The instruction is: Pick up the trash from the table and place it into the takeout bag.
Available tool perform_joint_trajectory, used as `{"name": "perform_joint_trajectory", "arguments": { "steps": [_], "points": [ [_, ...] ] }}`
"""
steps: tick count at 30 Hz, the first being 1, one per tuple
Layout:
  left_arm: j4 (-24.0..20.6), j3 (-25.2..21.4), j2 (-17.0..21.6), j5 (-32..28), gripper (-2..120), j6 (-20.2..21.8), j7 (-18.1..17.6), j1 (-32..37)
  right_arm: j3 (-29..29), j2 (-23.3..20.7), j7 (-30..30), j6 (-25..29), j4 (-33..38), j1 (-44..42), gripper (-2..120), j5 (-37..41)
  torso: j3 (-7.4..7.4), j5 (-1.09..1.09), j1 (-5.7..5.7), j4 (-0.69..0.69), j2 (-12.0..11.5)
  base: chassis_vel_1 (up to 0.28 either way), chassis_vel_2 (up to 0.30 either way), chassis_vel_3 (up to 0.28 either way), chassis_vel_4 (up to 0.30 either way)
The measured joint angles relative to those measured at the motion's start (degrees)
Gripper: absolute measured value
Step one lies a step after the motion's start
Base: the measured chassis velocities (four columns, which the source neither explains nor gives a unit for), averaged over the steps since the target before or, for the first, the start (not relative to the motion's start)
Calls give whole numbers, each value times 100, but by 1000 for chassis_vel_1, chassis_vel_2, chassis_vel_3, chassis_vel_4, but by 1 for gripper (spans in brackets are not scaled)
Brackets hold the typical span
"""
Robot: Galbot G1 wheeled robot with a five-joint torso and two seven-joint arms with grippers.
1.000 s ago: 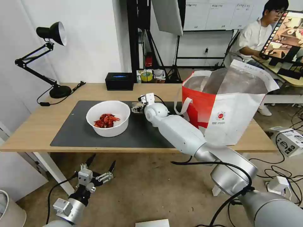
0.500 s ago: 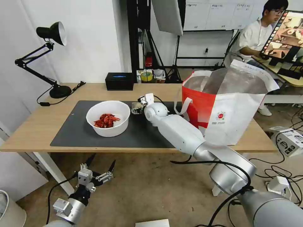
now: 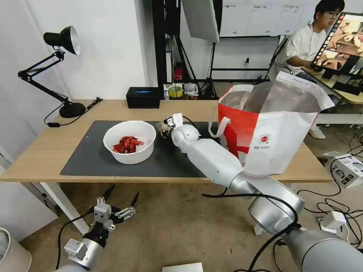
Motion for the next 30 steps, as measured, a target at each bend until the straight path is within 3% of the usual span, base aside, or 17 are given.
{"name": "perform_joint_trajectory", "arguments": {
  "steps": [3,6,11,13,17,20,24,26,30],
  "points": [
    [-16,10,-8,7,100,-2,0,2,-33,-163,84,4,345,-56,18,23,1,0,0,0,0,0,0,0,0],
    [-38,-11,-13,14,100,-6,0,38,-328,-643,424,-45,1253,-125,8,228,1,1,0,1,0,0,0,0,0],
    [-41,-34,-13,20,100,-26,-1,64,-535,-1164,785,-87,2126,-231,7,456,1,1,0,-1,0,0,0,0,0],
    [-42,-30,-18,34,100,-31,0,57,-580,-1585,1051,-93,2932,-398,7,596,0,2,0,-1,0,0,0,0,0],
    [-43,-15,-24,46,100,-32,-1,47,-557,-1876,1155,-66,3540,-567,7,633,0,1,0,-1,0,0,0,0,0],
    [-44,4,-51,75,100,-32,-6,46,-361,-2331,1222,92,4496,-892,7,625,0,1,0,-1,0,0,0,0,0],
    [-45,15,-68,92,100,-32,-10,53,-195,-2572,1188,301,4998,-1089,7,560,0,2,0,-1,0,0,0,0,0],
    [-53,35,-90,113,100,-32,-14,55,186,-2819,1037,647,5498,-1342,7,568,0,1,0,-1,0,0,0,0,0],
    [-60,65,-103,141,100,-32,-20,58,641,-3087,664,1181,5837,-1588,7,569,0,1,0,-1,0,0,0,0,0]
  ]
}}
